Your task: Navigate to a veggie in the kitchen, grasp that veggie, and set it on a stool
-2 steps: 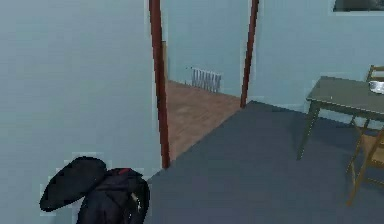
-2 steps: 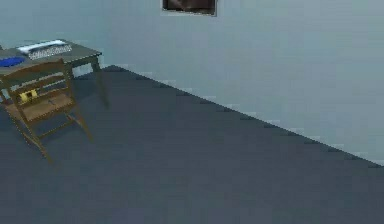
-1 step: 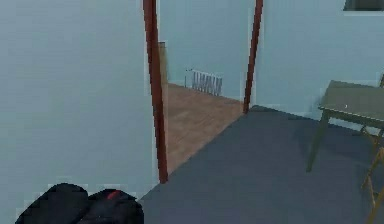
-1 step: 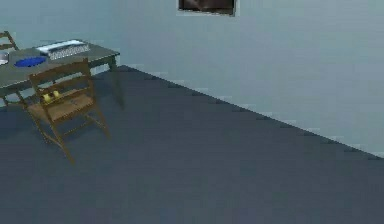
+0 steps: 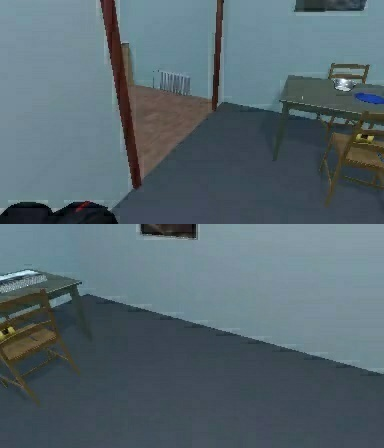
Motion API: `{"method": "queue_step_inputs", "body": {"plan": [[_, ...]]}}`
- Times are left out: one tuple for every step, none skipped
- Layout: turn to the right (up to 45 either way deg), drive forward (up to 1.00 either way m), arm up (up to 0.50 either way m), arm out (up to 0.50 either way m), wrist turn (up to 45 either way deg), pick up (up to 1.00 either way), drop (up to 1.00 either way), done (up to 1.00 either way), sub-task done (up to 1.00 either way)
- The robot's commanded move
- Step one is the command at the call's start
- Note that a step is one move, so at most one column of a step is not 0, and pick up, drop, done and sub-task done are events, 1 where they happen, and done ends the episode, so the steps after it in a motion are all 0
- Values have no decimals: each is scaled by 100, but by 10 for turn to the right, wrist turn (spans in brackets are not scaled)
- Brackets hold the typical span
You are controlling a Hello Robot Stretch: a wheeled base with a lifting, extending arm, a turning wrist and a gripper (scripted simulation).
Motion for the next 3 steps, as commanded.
{"method": "queue_step_inputs", "body": {"plan": [[0, 100, 0, 0, 0, 0, 0, 0, 0], [0, 50, 0, 0, 0, 0, 0, 0, 0], [-240, 0, 0, 0, 0, 0, 0, 0, 0]]}}
